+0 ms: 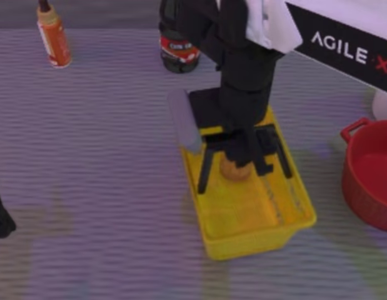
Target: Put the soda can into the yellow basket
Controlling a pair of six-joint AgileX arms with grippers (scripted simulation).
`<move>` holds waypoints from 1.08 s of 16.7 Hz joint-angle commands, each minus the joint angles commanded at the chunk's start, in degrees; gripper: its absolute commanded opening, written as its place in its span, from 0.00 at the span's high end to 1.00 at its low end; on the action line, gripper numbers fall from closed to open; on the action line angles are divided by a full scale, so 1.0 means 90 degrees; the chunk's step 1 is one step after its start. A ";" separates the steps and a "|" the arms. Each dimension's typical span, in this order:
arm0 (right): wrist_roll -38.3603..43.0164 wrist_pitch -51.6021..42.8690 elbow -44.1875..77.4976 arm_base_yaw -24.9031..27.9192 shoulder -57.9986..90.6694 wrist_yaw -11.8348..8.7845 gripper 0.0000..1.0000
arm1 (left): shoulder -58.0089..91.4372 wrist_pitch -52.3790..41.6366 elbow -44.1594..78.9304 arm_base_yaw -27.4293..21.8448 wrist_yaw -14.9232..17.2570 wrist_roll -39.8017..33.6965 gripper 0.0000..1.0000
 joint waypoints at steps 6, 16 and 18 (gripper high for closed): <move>0.0000 0.0000 0.0000 0.0000 0.0000 0.0000 1.00 | 0.0000 0.0000 0.0000 0.0000 0.0000 0.0000 0.00; -0.0212 -0.1037 0.0860 -0.0161 -0.0154 0.0000 1.00 | 0.0000 0.0000 0.0000 0.0000 0.0000 0.0000 0.00; -0.0238 -0.1154 0.0965 -0.0185 -0.0187 0.0000 1.00 | 0.0000 0.0000 0.0000 0.0000 0.0000 0.0000 0.00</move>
